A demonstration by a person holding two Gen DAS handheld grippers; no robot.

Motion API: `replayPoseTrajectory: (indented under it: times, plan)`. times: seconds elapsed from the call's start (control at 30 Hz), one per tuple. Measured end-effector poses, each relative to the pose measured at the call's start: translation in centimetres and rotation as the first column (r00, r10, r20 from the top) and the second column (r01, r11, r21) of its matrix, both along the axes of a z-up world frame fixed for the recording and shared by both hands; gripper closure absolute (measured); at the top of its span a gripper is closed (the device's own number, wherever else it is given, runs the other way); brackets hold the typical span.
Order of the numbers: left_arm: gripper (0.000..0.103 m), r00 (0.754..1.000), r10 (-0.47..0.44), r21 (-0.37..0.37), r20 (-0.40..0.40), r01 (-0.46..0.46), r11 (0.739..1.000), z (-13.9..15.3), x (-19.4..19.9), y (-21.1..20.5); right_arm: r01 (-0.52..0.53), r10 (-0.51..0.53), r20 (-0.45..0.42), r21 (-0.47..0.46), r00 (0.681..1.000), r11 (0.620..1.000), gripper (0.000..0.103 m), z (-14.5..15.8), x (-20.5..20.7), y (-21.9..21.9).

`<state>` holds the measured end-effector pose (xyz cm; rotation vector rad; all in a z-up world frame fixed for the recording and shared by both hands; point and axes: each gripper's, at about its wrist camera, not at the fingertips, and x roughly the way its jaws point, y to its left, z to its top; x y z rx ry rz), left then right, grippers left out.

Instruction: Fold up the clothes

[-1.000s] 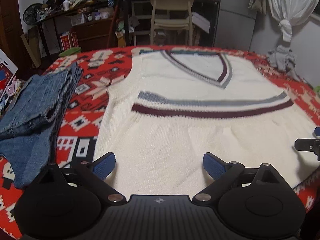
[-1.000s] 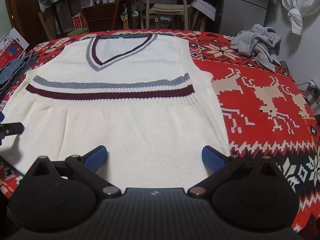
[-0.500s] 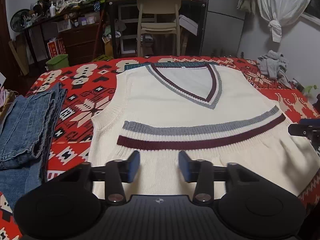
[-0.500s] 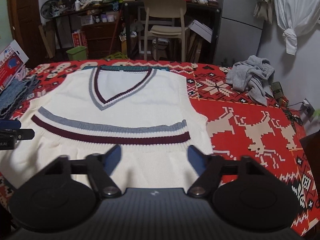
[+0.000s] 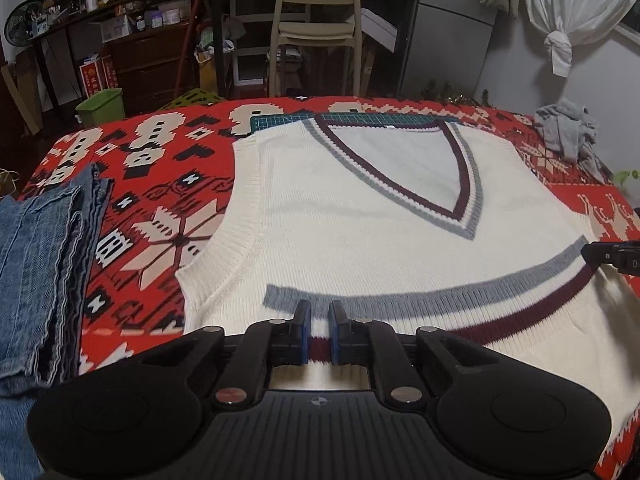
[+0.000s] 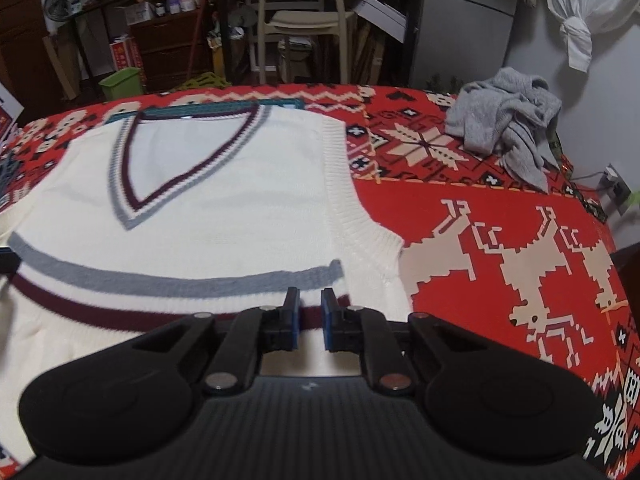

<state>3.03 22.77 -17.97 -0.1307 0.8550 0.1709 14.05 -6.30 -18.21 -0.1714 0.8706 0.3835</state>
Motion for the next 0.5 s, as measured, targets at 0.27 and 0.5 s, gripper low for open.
replayPoseTrajectory:
  times: [0.27,0.5]
  plan:
    - [0.092,1.0,-0.001,0.002,0.008,0.001,1.0,-0.1,1.8,1.1,-0.007,0.007,0.037,-0.01,0.999,1.0,0.09,0.0,1.4,0.8]
    - [0.039,0.997,0.0,0.021,0.076,-0.002,1.0,2.7,0.4,0.0,-0.024,0.023,0.097,0.004,0.995,1.0,0.05,3.0,0.0,1.0]
